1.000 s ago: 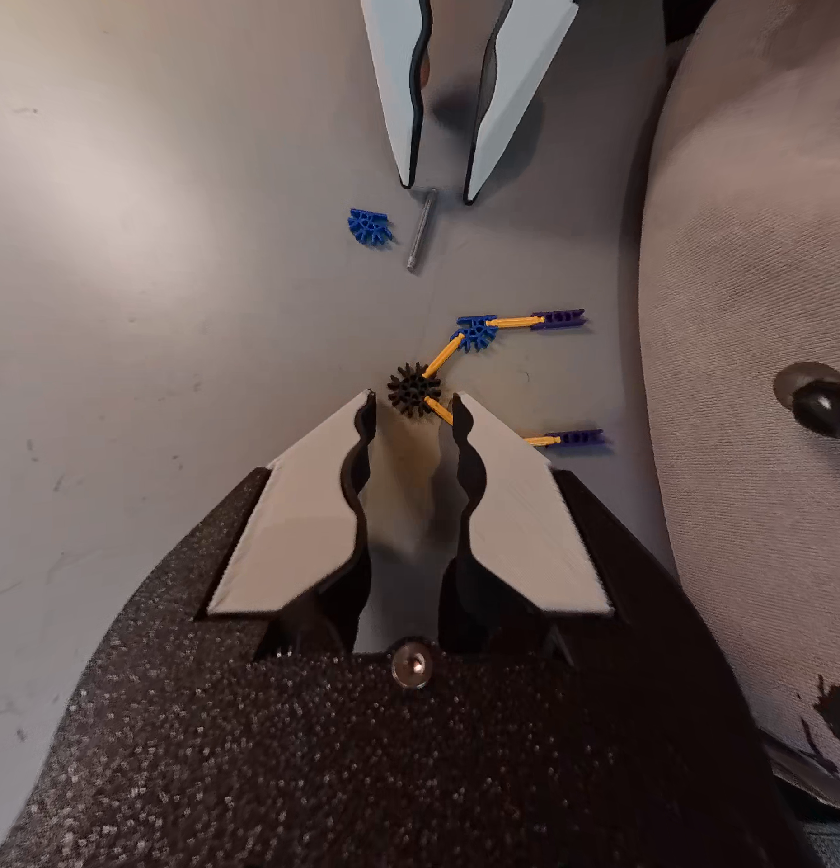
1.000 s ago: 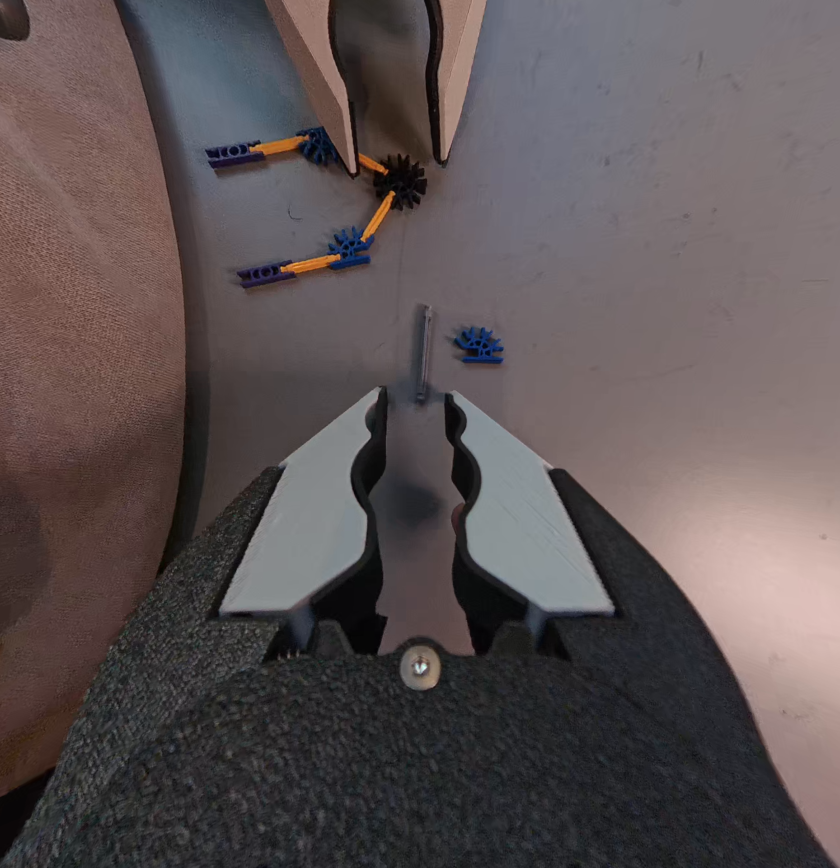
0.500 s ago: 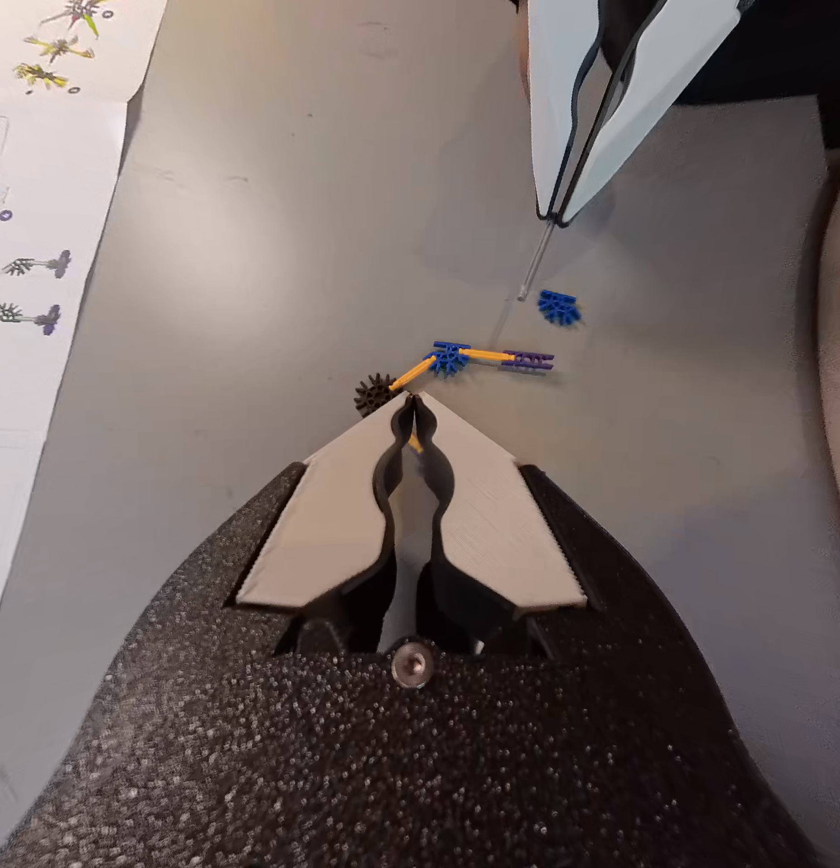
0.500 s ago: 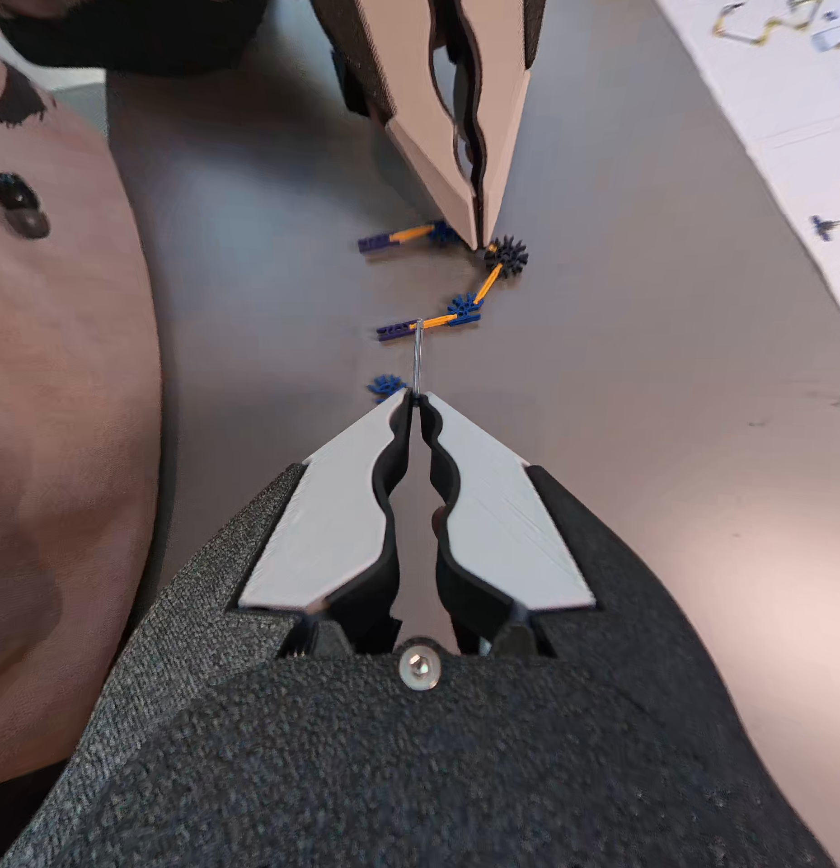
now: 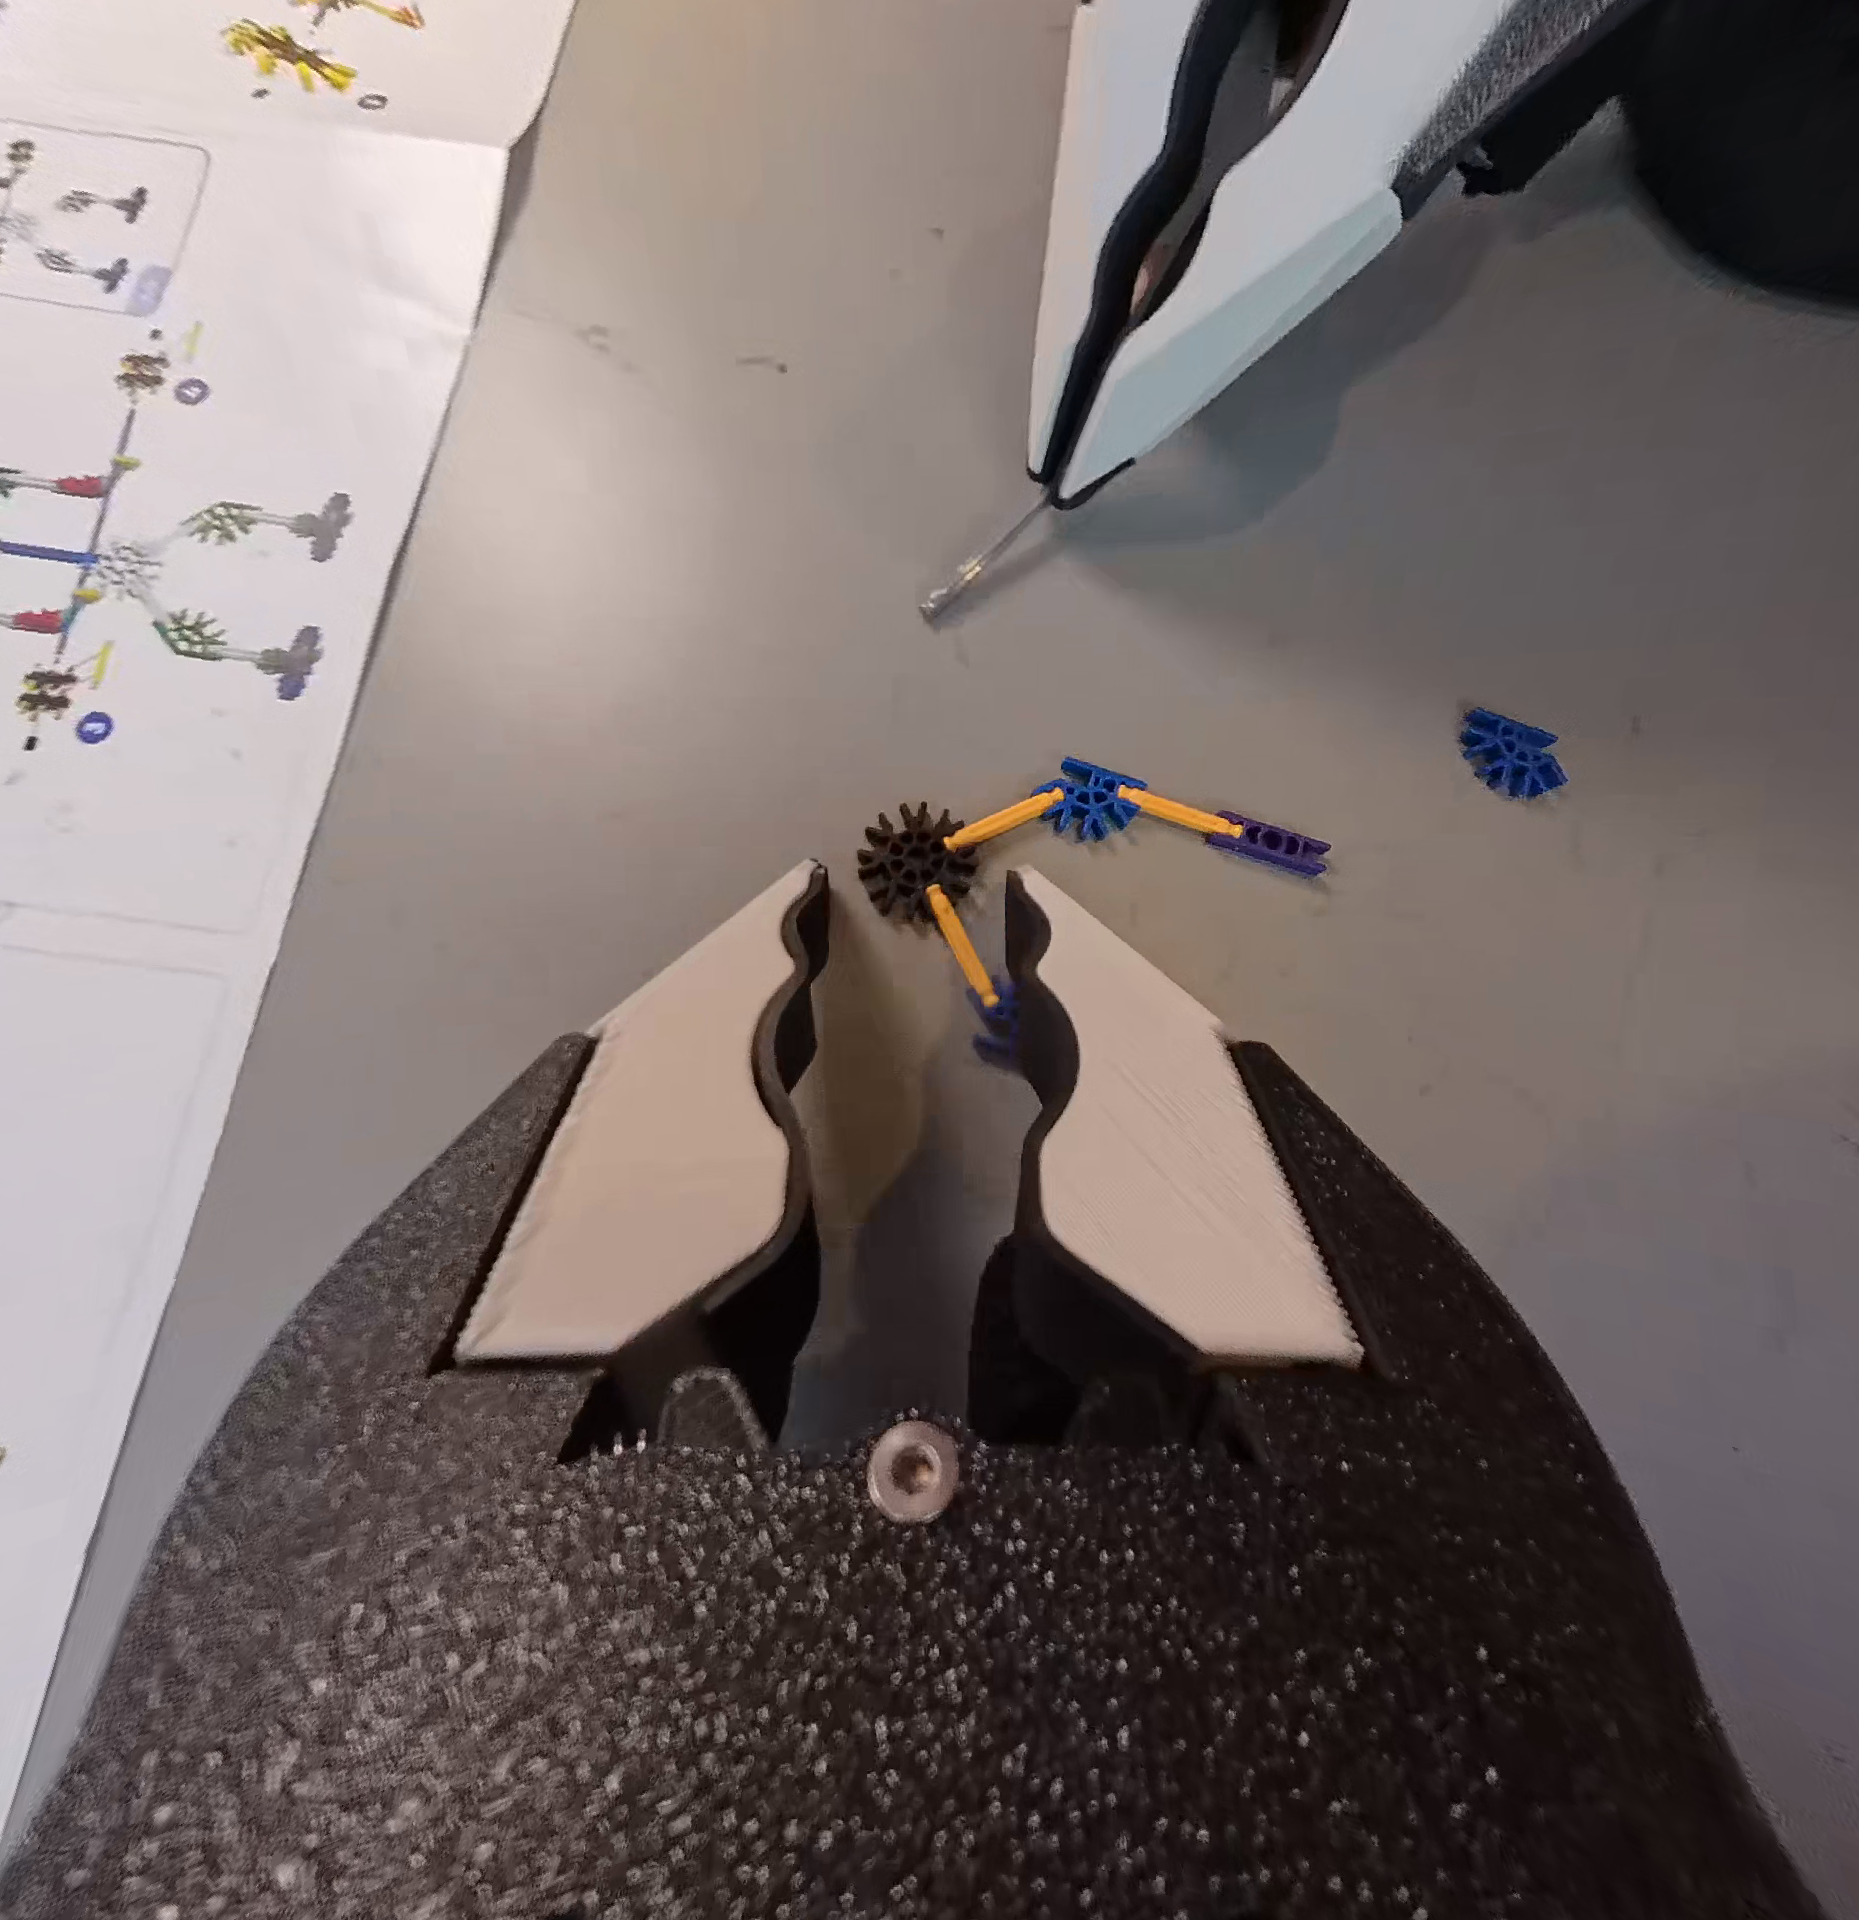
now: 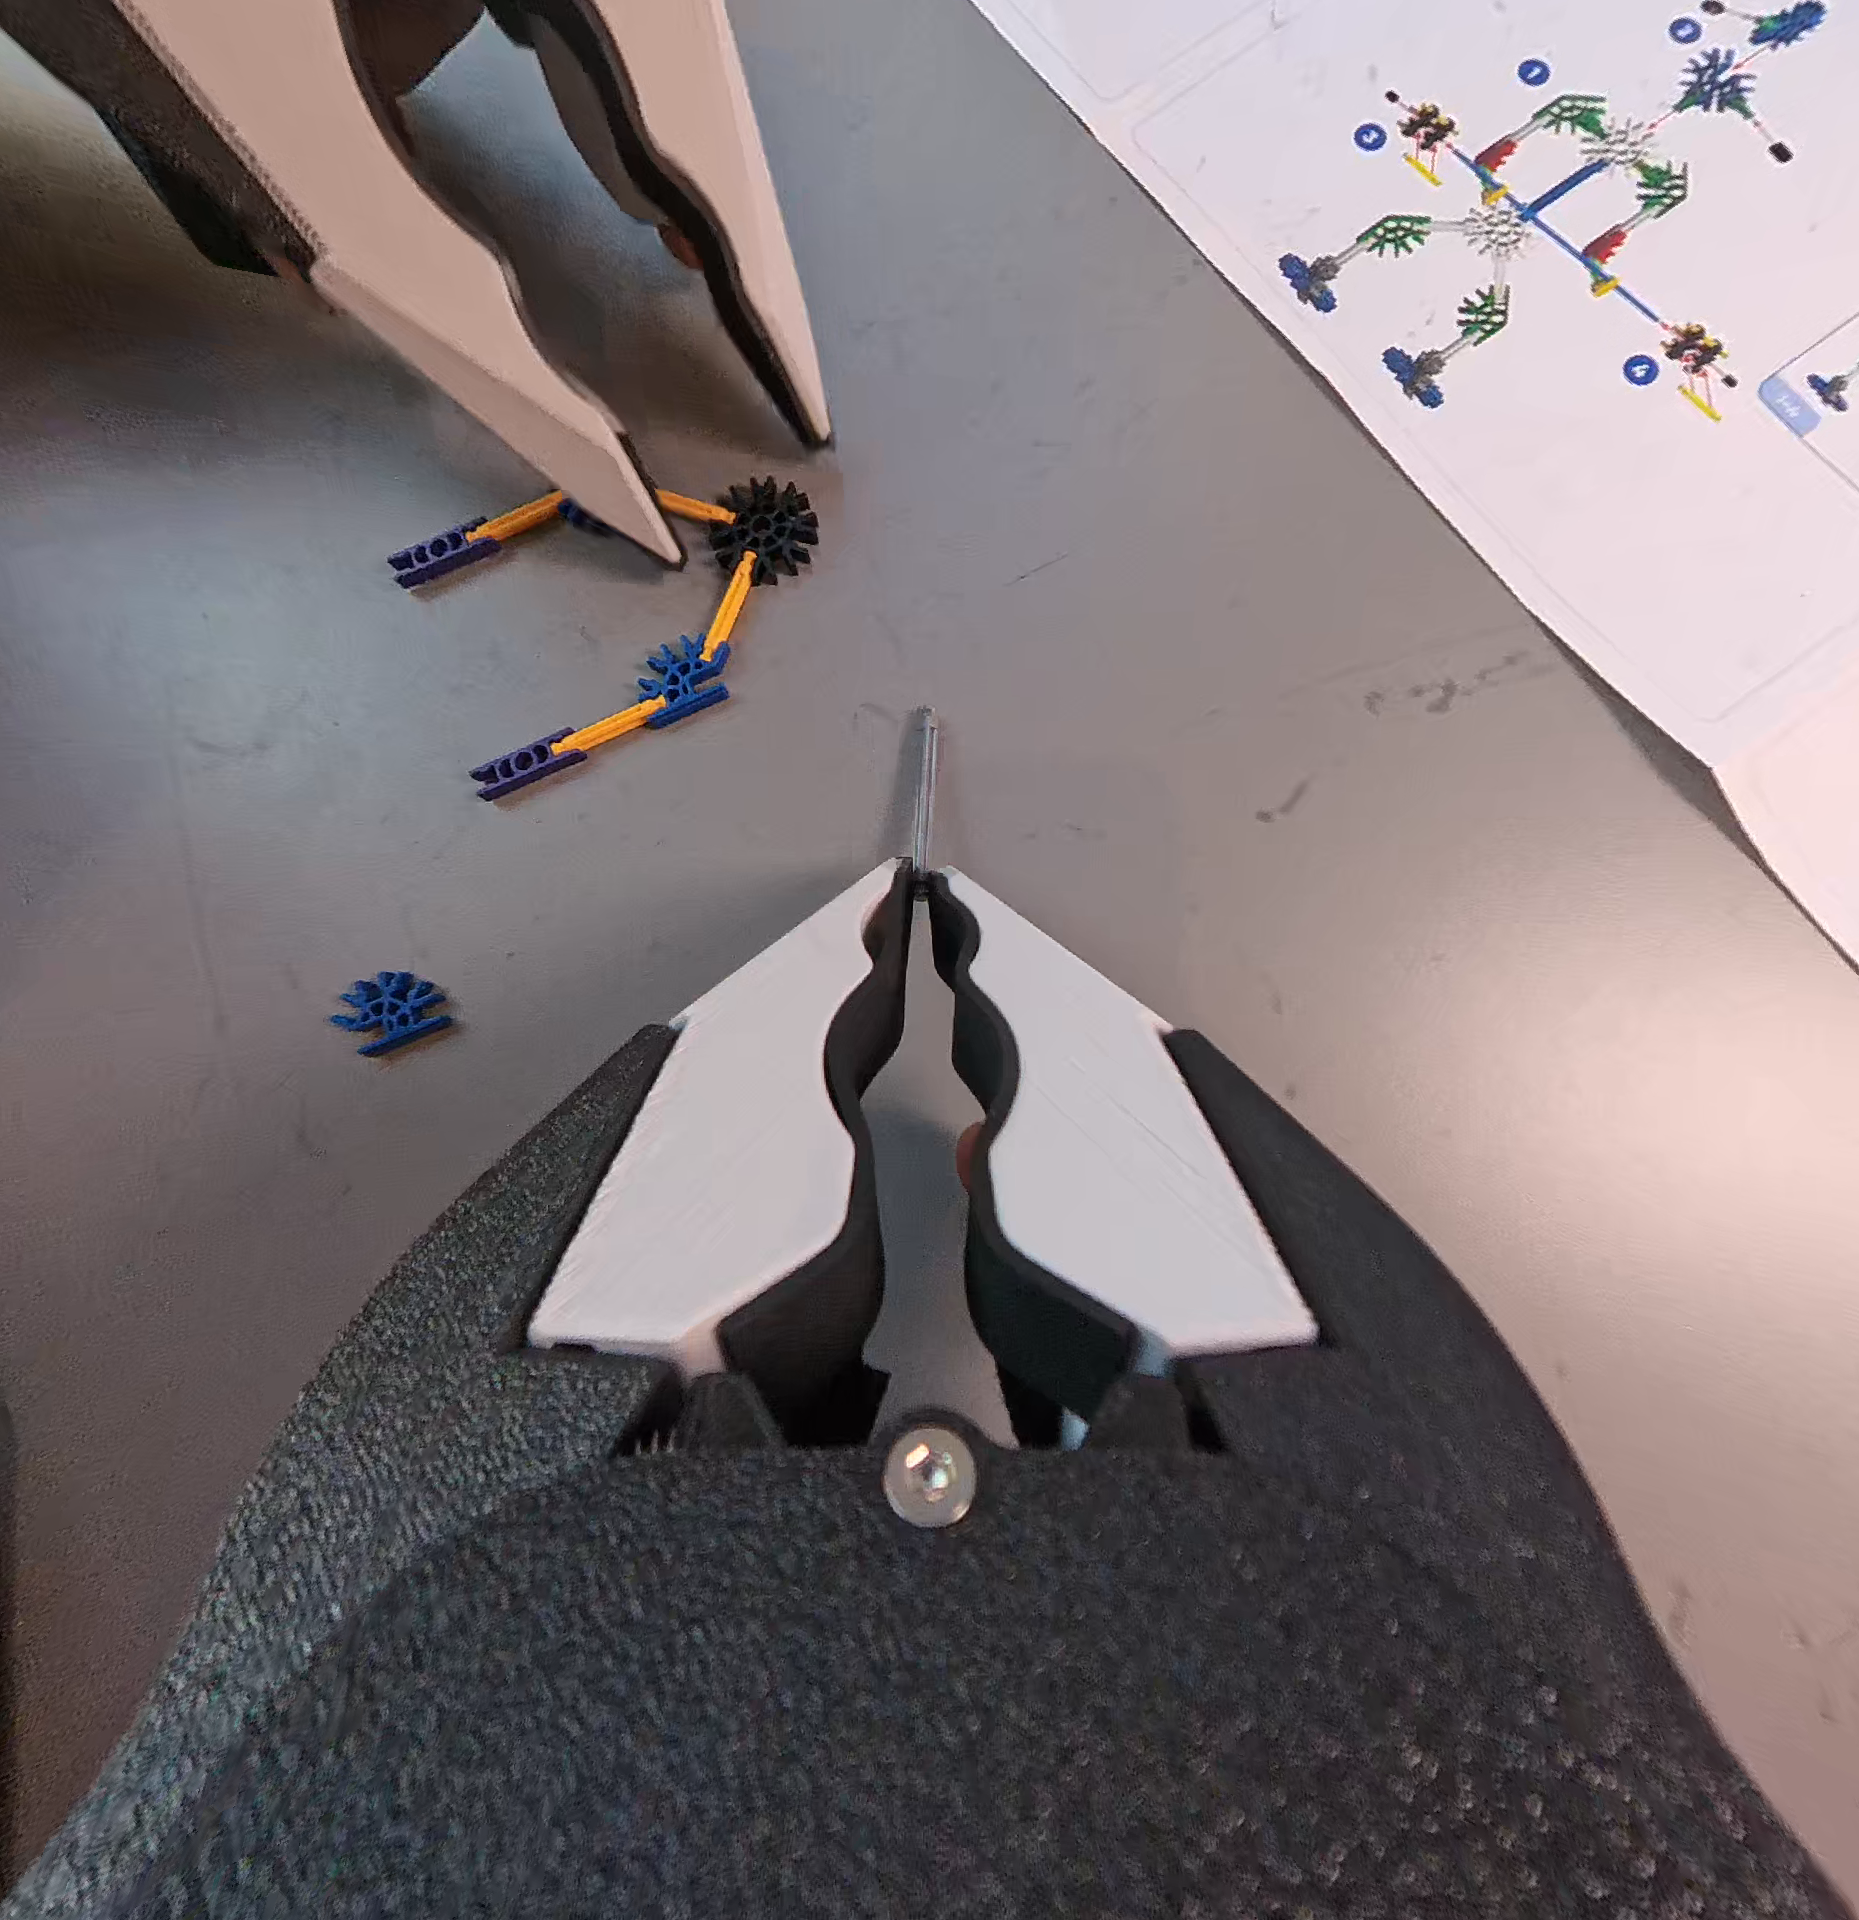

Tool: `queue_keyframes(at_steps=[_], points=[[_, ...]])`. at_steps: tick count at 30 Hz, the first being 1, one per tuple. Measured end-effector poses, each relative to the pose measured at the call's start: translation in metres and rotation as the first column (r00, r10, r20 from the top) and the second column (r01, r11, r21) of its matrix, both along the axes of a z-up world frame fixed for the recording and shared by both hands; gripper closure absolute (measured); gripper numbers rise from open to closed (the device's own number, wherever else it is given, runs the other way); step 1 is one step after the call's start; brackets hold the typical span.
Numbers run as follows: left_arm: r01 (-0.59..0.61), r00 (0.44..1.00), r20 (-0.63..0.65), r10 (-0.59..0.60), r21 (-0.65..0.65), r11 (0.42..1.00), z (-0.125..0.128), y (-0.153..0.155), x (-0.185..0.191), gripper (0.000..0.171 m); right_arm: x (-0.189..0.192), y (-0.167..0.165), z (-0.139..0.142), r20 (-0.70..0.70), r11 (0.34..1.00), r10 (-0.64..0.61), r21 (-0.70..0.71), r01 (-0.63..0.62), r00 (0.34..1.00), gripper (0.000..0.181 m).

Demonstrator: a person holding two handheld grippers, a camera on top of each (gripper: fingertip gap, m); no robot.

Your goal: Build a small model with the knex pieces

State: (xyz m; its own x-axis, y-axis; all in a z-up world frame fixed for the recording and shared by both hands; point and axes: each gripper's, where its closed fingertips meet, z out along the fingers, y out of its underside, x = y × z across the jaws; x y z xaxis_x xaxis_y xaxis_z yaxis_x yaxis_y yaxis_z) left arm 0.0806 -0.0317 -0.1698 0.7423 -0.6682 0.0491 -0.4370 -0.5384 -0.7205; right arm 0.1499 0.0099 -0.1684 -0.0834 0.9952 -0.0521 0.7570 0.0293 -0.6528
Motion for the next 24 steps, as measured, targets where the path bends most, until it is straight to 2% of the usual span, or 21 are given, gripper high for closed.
queue_keyframes(at_steps=[2,8,10,15,19,24], points=[[0.003,0.999,-0.035,-0.003,-0.001,1.0,-0.003,0.002,0.005,0.149,-0.001,0.001,-0.002,0.006,1.0,-0.018,-0.009,0.018,1.0,0.18],[-0.185,0.981,-0.065,0.184,-0.011,0.983,-0.003,0.011,0.015,0.149,-0.003,0.007,-0.004,0.004,0.996,-0.083,-0.024,0.083,0.997,0.18],[-0.203,0.977,-0.066,0.203,0.008,0.979,-0.003,0.011,0.019,0.149,-0.003,0.007,-0.004,0.004,0.995,-0.091,-0.031,0.091,0.996,0.18],[-0.139,0.99,-0.012,0.139,0.029,0.99,-0.003,0.01,0.025,0.148,0.0,0.008,-0.005,0.018,0.992,-0.122,-0.017,0.122,0.992,0.18],[-0.104,0.994,-0.018,0.106,0.059,0.993,0.002,0.007,0.02,0.142,0.003,0.01,-0.005,0.034,0.987,-0.158,-0.012,0.159,0.987,0.179],[-0.1,0.994,0.043,0.097,0.07,0.993,0.01,0.002,0.015,0.142,0.003,0.005,-0.002,0.005,0.995,-0.099,-0.025,0.099,0.995,0.164]])
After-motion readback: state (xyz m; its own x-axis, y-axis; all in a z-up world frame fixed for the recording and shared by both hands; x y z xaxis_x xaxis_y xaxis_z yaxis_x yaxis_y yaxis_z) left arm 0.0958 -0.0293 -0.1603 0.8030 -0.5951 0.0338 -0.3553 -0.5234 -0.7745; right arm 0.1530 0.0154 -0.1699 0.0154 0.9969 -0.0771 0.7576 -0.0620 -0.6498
